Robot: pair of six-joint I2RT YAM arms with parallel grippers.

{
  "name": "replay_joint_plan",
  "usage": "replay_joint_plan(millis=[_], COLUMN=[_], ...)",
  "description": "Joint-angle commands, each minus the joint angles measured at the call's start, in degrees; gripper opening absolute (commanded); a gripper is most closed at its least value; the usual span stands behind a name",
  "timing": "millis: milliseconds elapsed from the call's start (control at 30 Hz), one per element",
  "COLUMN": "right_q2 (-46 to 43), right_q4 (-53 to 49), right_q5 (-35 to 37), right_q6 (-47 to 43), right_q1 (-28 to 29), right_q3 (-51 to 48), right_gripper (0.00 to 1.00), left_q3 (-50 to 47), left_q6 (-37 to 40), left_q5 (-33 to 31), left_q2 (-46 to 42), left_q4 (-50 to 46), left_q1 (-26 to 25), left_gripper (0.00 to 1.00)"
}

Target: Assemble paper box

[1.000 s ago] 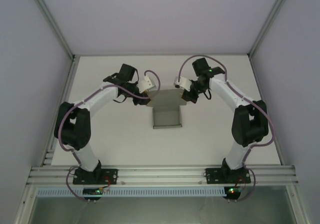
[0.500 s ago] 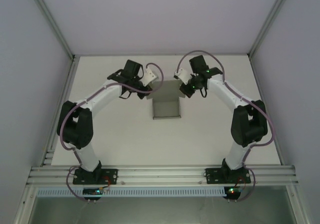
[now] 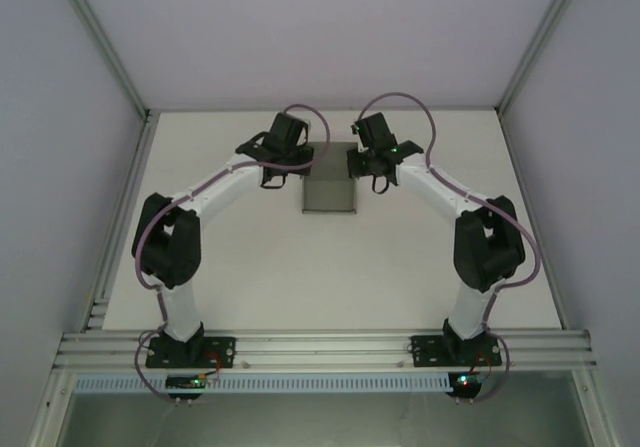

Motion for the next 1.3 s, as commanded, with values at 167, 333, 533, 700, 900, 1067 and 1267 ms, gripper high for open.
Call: replay_joint_plan(millis=[167, 333, 533, 700, 900, 1067, 1267], right_q2=[3.94, 6.43, 6.25, 3.81, 0.46, -0.19, -0.54], right_q4=[7.92, 9.59, 14.02, 21.91, 33.82, 35.97, 38.69], right_q5=[3.81, 6.35, 12.24, 16.03, 18.55, 19.48, 19.57], right_q6=[14.2, 16.45, 16.84, 14.47, 5.46, 0.58, -2.77], right_q1=[3.54, 4.27, 6.83, 8.96, 10.05, 11.86, 12.98], right_q3=[1.93, 0.78, -2.89, -10.46, -22.57, -25.43, -28.29], right_gripper=[0.03, 0.02, 0.01, 0.0, 0.0, 0.0, 0.0], left_q3=[0.49, -0.04, -3.78, -10.9, -22.85, -26.09, -25.13], left_q6=[-15.26, -17.43, -18.1, -18.84, -16.72, -13.63, -10.85], left_q5=[1.03, 0.51, -0.11, -0.13, -1.85, -3.15, -4.17], left_q2=[3.79, 5.55, 5.15, 2.86, -1.81, -5.74, -11.2], left_q4=[6.57, 7.85, 9.75, 14.83, 25.28, 27.14, 19.67], left_q1=[-0.66, -0.85, -1.37, -2.25, -4.17, -6.08, -6.69], left_gripper=[0.0, 0.0, 0.0, 0.0, 0.01, 0.2, 0.53])
